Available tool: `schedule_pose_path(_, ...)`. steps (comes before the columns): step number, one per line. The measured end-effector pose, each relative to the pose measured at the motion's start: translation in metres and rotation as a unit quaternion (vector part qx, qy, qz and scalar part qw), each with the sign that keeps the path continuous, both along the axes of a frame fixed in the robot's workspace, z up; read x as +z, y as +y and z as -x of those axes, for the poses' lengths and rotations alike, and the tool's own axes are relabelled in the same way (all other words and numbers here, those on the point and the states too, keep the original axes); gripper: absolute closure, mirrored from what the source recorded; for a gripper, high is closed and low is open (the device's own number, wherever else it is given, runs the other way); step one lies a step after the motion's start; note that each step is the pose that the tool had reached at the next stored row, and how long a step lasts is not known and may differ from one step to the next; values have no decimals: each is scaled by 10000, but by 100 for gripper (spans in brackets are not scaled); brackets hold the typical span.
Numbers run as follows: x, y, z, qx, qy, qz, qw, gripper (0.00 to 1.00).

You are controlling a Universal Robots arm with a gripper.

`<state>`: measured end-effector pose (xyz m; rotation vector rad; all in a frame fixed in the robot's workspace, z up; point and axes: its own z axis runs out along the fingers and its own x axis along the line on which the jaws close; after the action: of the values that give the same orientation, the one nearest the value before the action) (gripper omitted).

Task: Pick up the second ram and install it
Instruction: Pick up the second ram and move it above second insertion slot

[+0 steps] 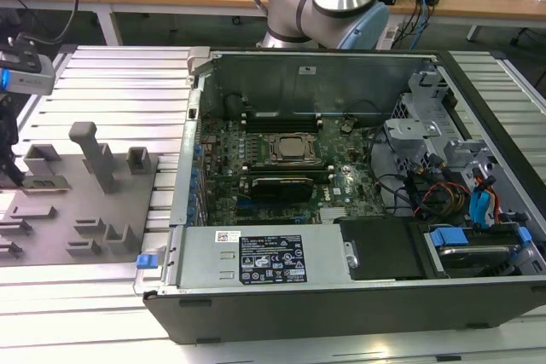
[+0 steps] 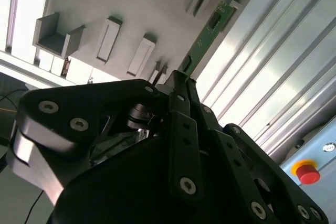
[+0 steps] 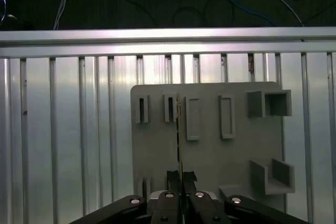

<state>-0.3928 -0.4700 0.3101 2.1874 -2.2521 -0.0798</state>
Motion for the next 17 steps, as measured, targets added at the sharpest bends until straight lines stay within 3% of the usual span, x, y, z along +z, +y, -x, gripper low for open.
schedule_pose_path(17,189,3,0,0,0,0,10000,87)
